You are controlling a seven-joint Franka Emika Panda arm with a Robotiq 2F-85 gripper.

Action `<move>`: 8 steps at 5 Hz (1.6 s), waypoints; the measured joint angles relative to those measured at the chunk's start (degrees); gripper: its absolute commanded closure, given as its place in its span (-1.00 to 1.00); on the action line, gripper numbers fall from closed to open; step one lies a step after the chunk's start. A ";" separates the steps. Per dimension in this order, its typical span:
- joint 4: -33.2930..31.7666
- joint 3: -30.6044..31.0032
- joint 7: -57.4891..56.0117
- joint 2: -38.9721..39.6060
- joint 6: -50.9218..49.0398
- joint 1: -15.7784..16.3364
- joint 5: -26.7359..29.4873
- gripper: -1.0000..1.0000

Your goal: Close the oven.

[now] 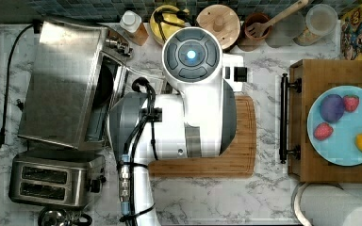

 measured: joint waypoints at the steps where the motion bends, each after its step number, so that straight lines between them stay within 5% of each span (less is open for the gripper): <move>1: 0.00 0.22 0.01 0.26 0.17 0.00 -0.09 1.00; 3: -3.69 0.68 -6.00 0.81 10.35 -0.29 0.39 1.00; 4: -13.48 0.79 -18.34 -2.54 25.39 -0.70 4.30 1.00; 6: -29.88 -0.53 -41.00 -8.58 28.66 -1.14 23.76 1.00; 8: -37.71 -3.04 -62.62 -7.80 34.29 -1.87 40.27 1.00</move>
